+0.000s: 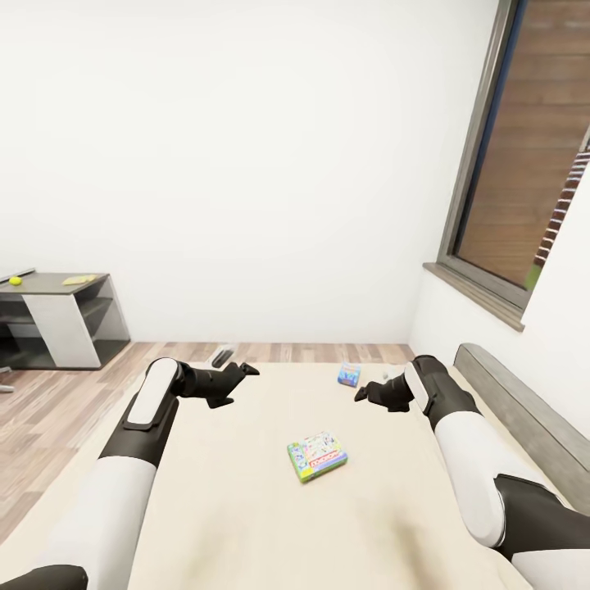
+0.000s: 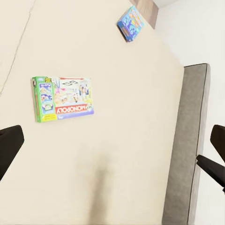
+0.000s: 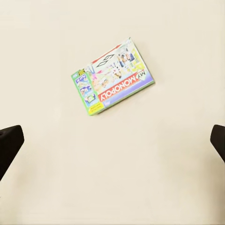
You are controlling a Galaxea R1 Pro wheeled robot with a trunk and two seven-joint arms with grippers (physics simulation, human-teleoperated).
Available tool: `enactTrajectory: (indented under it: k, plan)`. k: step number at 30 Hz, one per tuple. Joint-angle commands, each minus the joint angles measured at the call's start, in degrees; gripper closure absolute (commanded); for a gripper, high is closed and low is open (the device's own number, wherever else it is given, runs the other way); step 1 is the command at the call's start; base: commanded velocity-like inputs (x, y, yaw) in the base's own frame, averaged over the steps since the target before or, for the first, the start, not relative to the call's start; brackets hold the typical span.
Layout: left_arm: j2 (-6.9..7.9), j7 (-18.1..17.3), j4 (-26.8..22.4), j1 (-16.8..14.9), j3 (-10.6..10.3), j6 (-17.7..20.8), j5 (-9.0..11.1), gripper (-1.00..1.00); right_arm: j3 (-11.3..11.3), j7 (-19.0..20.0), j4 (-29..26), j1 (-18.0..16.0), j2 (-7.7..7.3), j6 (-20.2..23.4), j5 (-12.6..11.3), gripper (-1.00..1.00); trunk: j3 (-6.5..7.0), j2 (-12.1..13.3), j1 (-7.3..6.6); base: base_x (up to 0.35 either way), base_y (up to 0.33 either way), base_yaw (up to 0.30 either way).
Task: Put all the toys in the child's room - the three board games (two on the bed and one on the table), the two jigsaw puzzles on the table, and the tennis ball on the table - inside the toy box on the table in the child's room.
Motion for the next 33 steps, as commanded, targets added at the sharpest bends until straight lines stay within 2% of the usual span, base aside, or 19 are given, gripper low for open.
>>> enactTrajectory:
  k: [1, 14, 30, 33]
  plan:
    - [-0.06, 0.6, 0.0, 0.0, 0.2, 0.2, 0.6, -1.00, -0.2, 0.3, 0.0, 0.0, 0.02, 0.2, 0.3, -1.00, 0.02, 0.4, -0.22, 0.000, 0.000, 0.000]
    - [0.00, 0.6, 0.0, 0.0, 0.2, 0.1, 0.6, -1.00, -0.4, 0.4, 0.1, -0.1, -0.29, 0.2, 0.2, -1.00, 1.18, 5.6, -3.08, 0.000, 0.000, 0.000]
    - [-0.39, 0.7, -1.5, 0.1, -0.1, 0.0, 0.4, -1.00, -0.5, 0.7, 0.1, -0.1, -0.01, 0.2, 0.1, -1.00, -0.31, 5.6, -3.08, 0.000, 0.000, 0.000]
    - [-0.35, 0.7, -1.6, 0.1, -0.1, 0.0, 0.4, -1.00, -0.5, 0.9, 0.1, -0.1, 0.03, -1.6, -0.2, -1.00, -0.59, 5.6, -3.08, 0.000, 0.000, 0.000]
